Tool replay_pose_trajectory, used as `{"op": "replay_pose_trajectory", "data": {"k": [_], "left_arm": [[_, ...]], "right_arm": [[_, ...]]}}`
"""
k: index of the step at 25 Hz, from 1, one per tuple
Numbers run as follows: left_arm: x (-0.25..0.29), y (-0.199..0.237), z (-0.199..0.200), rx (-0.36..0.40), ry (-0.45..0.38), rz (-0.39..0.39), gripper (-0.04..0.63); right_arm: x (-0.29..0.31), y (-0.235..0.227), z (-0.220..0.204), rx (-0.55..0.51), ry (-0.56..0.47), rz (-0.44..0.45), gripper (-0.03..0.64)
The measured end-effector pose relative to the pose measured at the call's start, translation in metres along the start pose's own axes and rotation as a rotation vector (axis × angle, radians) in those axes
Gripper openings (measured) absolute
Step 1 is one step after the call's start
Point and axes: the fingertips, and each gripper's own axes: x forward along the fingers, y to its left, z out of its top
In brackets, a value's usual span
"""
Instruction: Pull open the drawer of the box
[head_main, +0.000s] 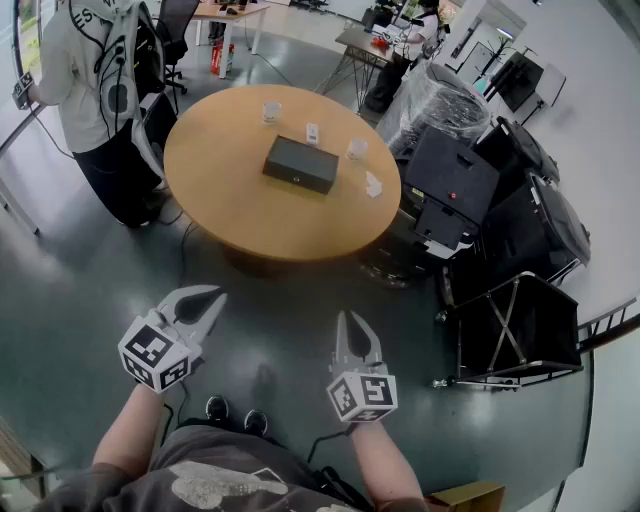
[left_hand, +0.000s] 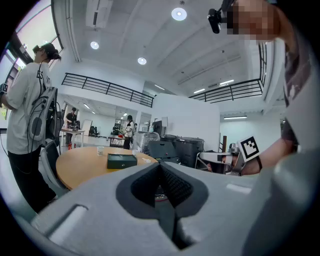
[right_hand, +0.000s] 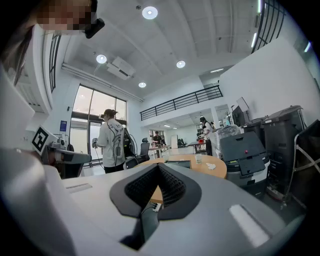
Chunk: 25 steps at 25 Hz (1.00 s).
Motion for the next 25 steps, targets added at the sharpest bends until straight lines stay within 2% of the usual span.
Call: {"op": "replay_pose_trajectory", "data": {"k": [8, 18, 25], "left_arm": [[-0.006, 0.002, 0.003, -0.013, -0.003, 0.029, 0.000], [0.002, -0.001, 0.003, -0.011, -0.003, 0.016, 0.000], [0.000, 0.000, -0.002, -0.019, -0.002, 0.017, 0.000]], "right_arm": [[0.002, -0.006, 0.018, -0.012, -0.022, 0.009, 0.000], [0.003, -0.011, 0.009, 0.007, -0.023, -0.001, 0.000], [-0.001, -0.014, 0.014, 0.085, -0.074, -0.012, 0.000]]}}
